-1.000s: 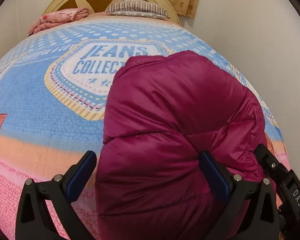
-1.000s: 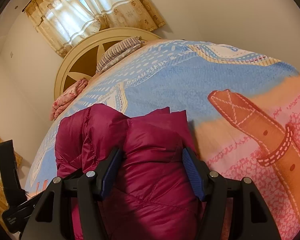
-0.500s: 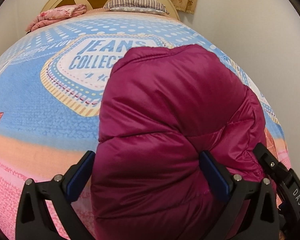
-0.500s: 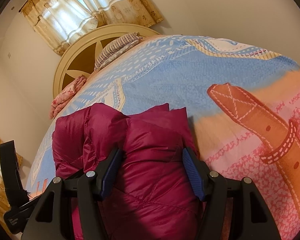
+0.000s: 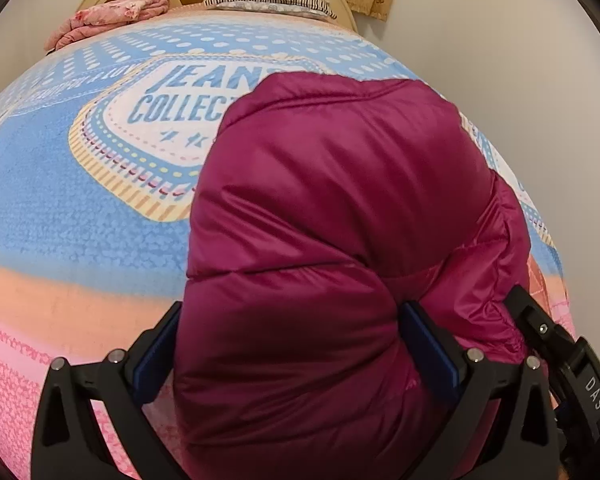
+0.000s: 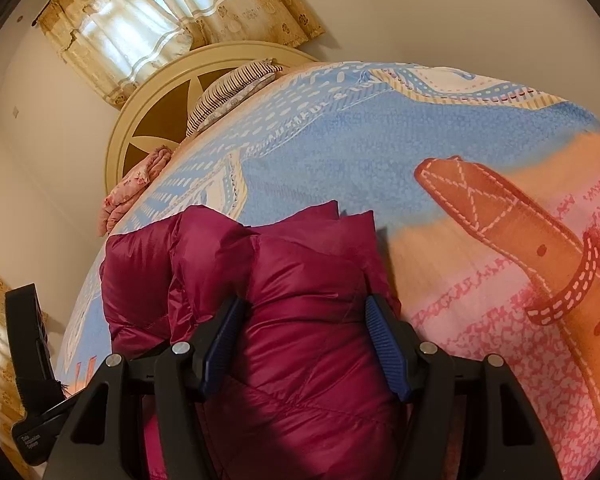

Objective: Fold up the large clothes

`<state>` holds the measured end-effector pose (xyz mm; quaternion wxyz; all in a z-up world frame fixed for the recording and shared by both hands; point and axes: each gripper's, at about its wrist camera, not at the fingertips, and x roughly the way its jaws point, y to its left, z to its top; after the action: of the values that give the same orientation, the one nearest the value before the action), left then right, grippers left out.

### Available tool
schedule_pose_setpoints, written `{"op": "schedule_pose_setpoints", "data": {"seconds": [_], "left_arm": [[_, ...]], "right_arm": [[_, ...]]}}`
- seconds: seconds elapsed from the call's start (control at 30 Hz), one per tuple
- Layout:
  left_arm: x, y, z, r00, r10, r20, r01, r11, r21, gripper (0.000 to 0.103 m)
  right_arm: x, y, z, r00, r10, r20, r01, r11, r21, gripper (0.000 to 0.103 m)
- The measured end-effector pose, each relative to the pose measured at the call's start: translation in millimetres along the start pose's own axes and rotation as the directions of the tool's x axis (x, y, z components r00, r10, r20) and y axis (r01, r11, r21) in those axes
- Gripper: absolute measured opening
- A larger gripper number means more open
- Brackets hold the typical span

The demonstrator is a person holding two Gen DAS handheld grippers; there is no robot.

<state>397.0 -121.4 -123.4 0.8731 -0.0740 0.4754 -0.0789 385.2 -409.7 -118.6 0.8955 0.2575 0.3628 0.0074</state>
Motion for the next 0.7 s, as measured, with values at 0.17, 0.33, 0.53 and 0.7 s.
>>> {"op": "schedule_pose_setpoints", "data": {"seconds": [0.17,0.33,0.53,0.7], "left_arm": [[1.3,0.1,-0.2,1.000,-0.008,-0.004,0.008,1.000,-0.004,0.103],[1.7,4.0,0.3,0.999,-0.048,-0.021,0.048,0.999,-0.017,0.103],[-23.9,31.9,-13.0,0.965,-0.250,-0.076,0.245,0.967,-0.066,0.103],[-44.8,59.0,-46.3,0.917,-0.399,-0.027,0.391,0.909,-0.146,0.103]], "right_arm": [[0.7,0.2,0.3,1.000,0.002,-0.002,-0.002,1.000,0.002,0.065],[2.5,-1.8,1.6,1.000,0.014,-0.012,-0.014,1.000,0.011,0.065],[-0.4,-10.7,10.6,0.988,0.111,-0.106,-0.110,0.994,0.011,0.070],[-14.9,-26.1,2.8,0.973,0.157,-0.167,-0.155,0.988,0.024,0.083]]}}
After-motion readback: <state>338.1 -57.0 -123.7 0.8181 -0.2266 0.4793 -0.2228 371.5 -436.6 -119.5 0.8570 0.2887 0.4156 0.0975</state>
